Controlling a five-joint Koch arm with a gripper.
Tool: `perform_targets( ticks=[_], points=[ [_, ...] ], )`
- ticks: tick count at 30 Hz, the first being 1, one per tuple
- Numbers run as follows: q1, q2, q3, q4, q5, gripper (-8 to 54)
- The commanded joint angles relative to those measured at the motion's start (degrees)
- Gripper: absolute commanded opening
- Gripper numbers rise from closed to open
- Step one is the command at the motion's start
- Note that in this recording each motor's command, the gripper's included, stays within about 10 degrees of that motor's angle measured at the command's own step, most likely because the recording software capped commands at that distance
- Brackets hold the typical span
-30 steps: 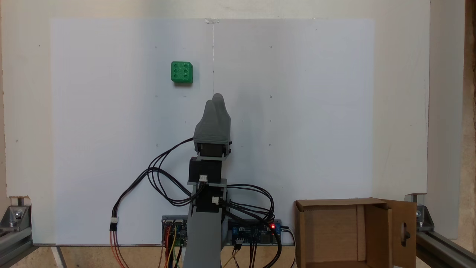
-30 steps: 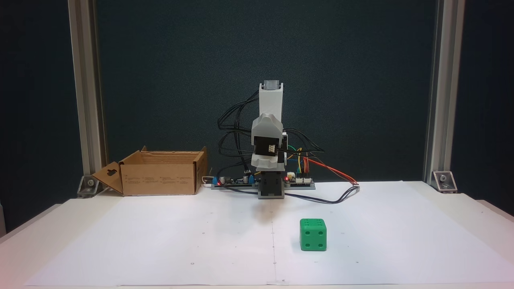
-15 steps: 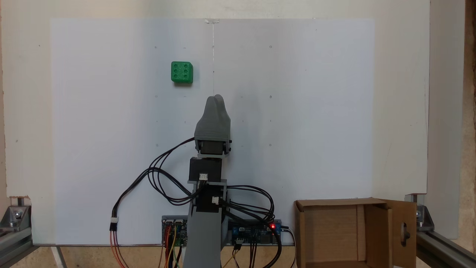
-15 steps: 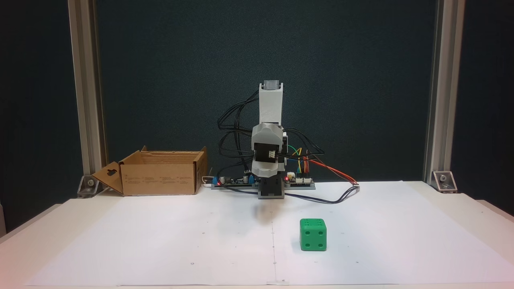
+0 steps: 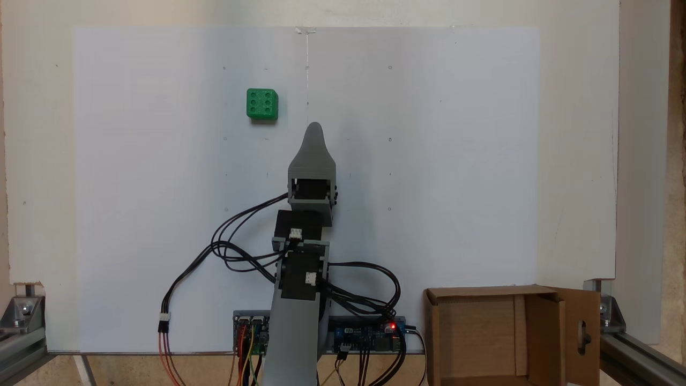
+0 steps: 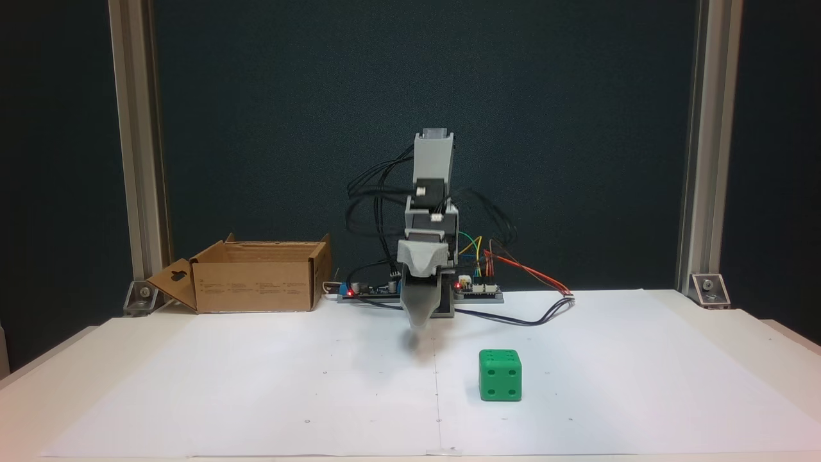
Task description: Grasp a green dice and put it in the bin.
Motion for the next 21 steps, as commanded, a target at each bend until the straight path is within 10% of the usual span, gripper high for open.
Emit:
perform_targets(
  ticks=[1,21],
  points=[
    [0.0,5.6,-7.8,8.7,0.0,42.1],
    [-4.2,-1.2,-51.5,80.9,11.1,42.2]
  ],
)
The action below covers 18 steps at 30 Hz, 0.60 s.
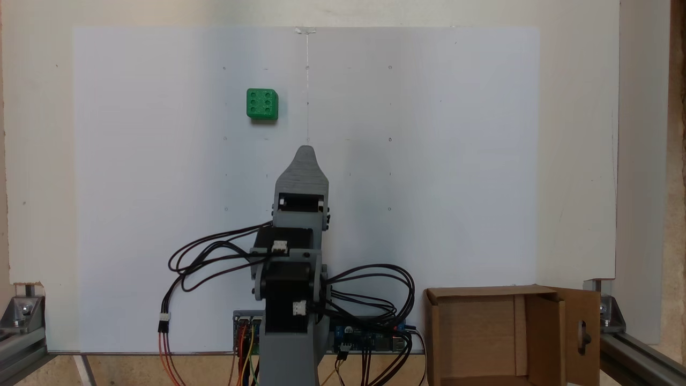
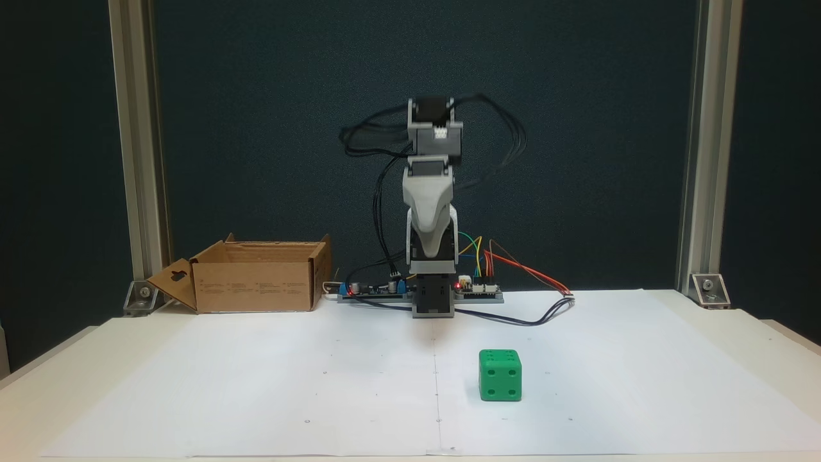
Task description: Grasp a green dice and put it in the bin.
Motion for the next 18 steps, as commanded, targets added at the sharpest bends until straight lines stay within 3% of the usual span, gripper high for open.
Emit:
perform_targets(
  ticks=[1,18],
  points=[
    [-1.1,-2.4,-7.7,6.4,3.7,42.3],
    [-6.2,-27.6,-34.1,15.1,9.9,42.5]
  ],
)
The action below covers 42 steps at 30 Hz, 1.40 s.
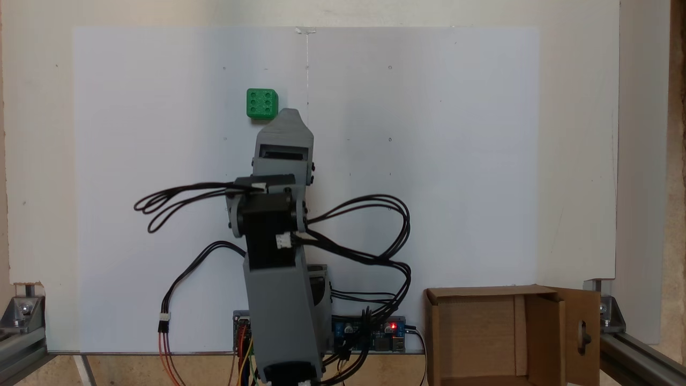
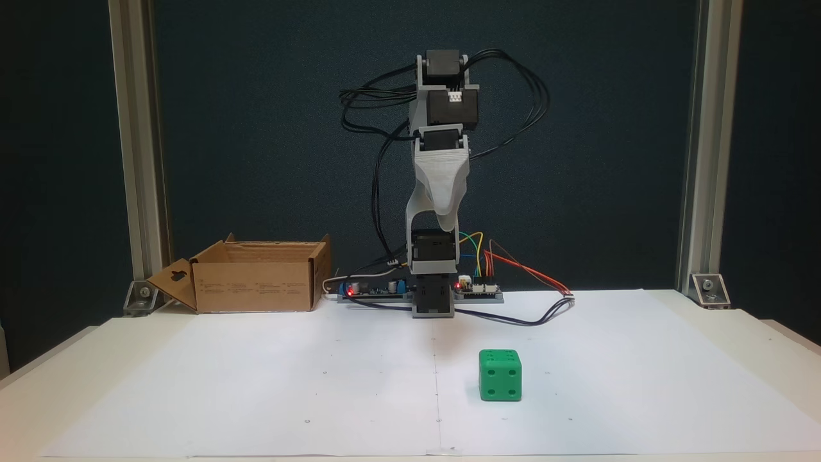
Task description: Grasp a green dice and put it in the bin.
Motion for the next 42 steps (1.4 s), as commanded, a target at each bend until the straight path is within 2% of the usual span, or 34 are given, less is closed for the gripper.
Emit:
perform_targets(
  ticks=[1,16,26,42],
  points=[
    [-0.5,-2.4,-4.8,0.4,3.3,42.5],
    [-4.5,-8.9,-8.3,0.1,7.8,42.8],
    [-10.5,-16.9,-8.3,-4.0,13.2,43.2],
    [-9.4,-23.8,-10.6,-7.2,13.6,43.3]
  ],
)
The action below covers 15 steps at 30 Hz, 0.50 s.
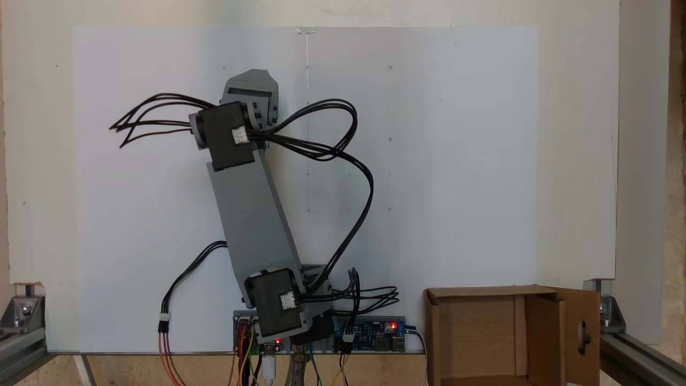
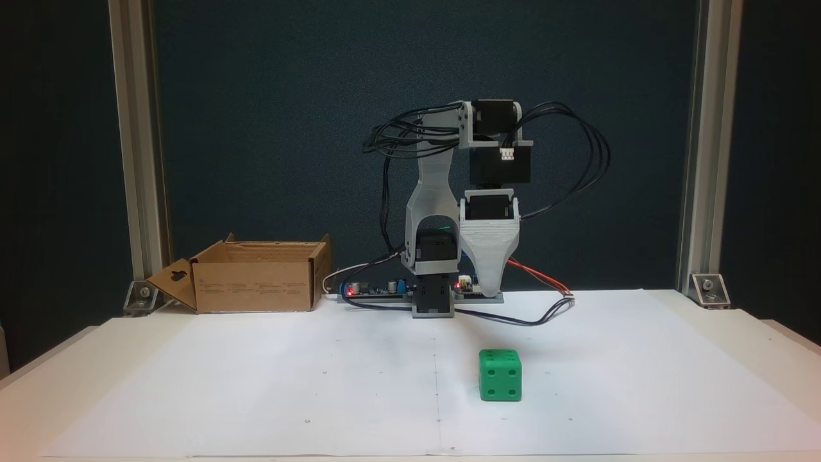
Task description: Grasp a green dice and put it in the bin.
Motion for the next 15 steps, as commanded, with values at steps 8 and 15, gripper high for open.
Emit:
perform_targets(
  ticks=[8,15],
  points=[
    [-0.5,-3.2,-4.7,-1.5,4.5,43.3],
    [0.0,-4.6,-5.1,-2.3,4.5,43.3]
  ],
)
